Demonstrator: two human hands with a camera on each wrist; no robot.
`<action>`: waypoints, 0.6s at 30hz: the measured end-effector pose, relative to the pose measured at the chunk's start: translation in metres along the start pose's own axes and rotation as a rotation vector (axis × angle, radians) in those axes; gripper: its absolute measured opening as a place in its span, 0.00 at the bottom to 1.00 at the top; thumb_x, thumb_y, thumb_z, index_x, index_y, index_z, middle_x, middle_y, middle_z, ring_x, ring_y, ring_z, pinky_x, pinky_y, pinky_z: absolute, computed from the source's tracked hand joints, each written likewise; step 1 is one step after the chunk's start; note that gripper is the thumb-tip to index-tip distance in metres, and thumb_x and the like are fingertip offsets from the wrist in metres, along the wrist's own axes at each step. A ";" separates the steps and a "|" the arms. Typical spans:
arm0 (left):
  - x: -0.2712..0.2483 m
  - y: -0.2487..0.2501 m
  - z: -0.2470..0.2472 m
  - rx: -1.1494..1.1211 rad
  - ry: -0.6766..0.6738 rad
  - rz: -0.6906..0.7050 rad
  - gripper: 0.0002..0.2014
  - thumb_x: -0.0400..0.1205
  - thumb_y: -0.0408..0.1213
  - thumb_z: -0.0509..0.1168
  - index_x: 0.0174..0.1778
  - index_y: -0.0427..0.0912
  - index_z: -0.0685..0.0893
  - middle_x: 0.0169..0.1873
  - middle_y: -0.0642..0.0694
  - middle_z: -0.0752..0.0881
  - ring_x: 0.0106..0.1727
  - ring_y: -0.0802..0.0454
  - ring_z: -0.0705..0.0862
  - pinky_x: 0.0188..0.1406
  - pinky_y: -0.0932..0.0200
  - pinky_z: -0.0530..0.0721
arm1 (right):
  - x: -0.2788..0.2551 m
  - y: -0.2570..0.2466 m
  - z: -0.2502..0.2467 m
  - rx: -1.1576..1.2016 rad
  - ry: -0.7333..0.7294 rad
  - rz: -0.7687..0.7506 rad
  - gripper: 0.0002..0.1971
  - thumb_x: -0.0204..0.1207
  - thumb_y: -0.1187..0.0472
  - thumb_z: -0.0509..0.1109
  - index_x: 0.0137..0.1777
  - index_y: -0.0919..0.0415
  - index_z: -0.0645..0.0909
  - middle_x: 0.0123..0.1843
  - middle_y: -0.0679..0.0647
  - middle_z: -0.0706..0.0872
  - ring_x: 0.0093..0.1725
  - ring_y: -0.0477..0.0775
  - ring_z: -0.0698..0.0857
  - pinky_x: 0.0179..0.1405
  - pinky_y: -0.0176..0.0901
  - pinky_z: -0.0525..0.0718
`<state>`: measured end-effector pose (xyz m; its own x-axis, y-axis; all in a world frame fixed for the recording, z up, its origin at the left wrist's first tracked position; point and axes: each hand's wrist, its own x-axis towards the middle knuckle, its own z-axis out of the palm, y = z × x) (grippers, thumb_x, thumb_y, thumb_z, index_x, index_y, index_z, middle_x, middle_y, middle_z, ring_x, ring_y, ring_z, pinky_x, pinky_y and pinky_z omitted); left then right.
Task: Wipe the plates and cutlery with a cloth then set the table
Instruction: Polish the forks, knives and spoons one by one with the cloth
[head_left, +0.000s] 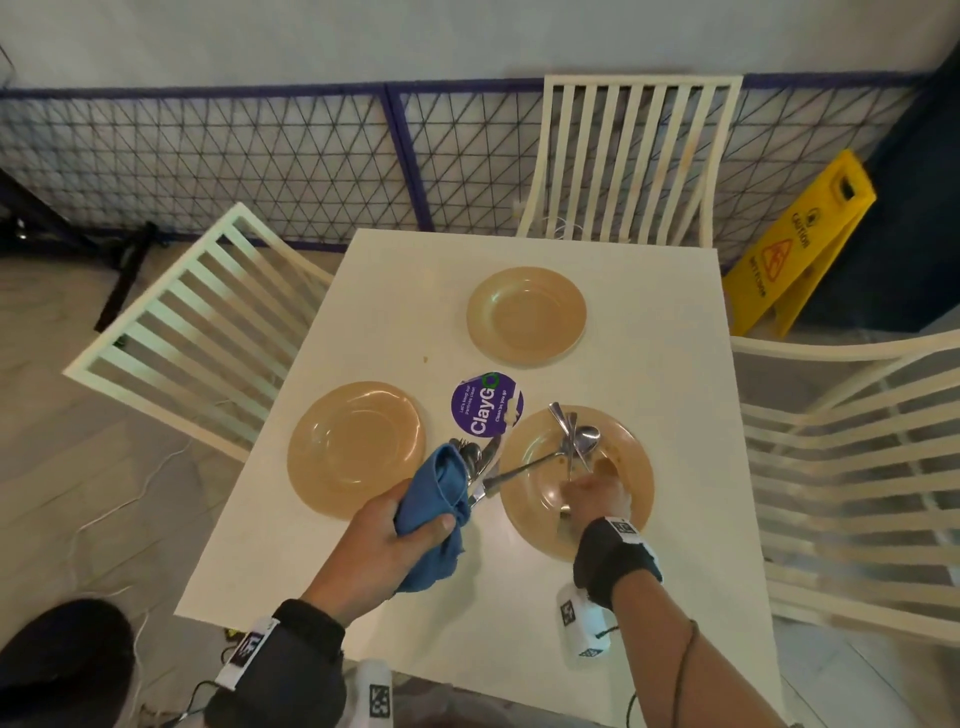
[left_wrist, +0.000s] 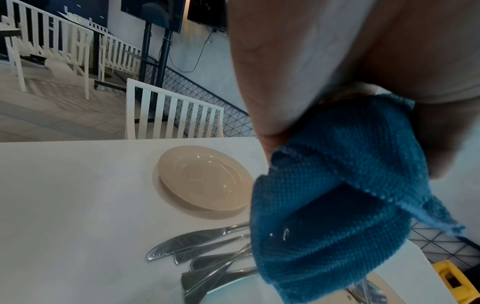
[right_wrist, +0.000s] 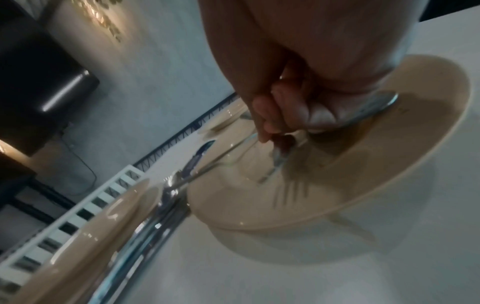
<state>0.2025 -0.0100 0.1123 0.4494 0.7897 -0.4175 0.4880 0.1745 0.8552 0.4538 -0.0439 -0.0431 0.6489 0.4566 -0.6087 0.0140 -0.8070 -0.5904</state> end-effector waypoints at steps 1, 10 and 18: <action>0.002 0.001 0.003 -0.012 0.001 -0.009 0.13 0.84 0.38 0.71 0.64 0.50 0.84 0.55 0.55 0.92 0.58 0.56 0.90 0.57 0.58 0.85 | -0.002 0.002 -0.002 0.045 -0.035 -0.009 0.05 0.75 0.57 0.75 0.46 0.56 0.90 0.41 0.53 0.91 0.46 0.59 0.90 0.54 0.50 0.88; 0.045 0.027 0.049 -0.242 -0.105 -0.088 0.18 0.82 0.52 0.71 0.67 0.53 0.83 0.64 0.48 0.88 0.65 0.49 0.88 0.72 0.43 0.83 | -0.050 -0.014 -0.049 0.293 -0.145 -0.340 0.04 0.77 0.56 0.77 0.43 0.53 0.92 0.40 0.49 0.93 0.43 0.51 0.91 0.46 0.42 0.85; 0.061 0.048 0.108 -0.192 -0.144 -0.034 0.10 0.85 0.44 0.70 0.60 0.48 0.87 0.55 0.46 0.93 0.58 0.48 0.91 0.67 0.42 0.86 | -0.094 -0.033 -0.091 0.133 -0.188 -0.597 0.10 0.78 0.71 0.71 0.49 0.58 0.92 0.44 0.50 0.92 0.40 0.37 0.87 0.42 0.26 0.83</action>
<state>0.3341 -0.0164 0.0948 0.5439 0.6917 -0.4750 0.3598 0.3192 0.8767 0.4619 -0.0942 0.0817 0.4141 0.8808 -0.2295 0.2295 -0.3450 -0.9101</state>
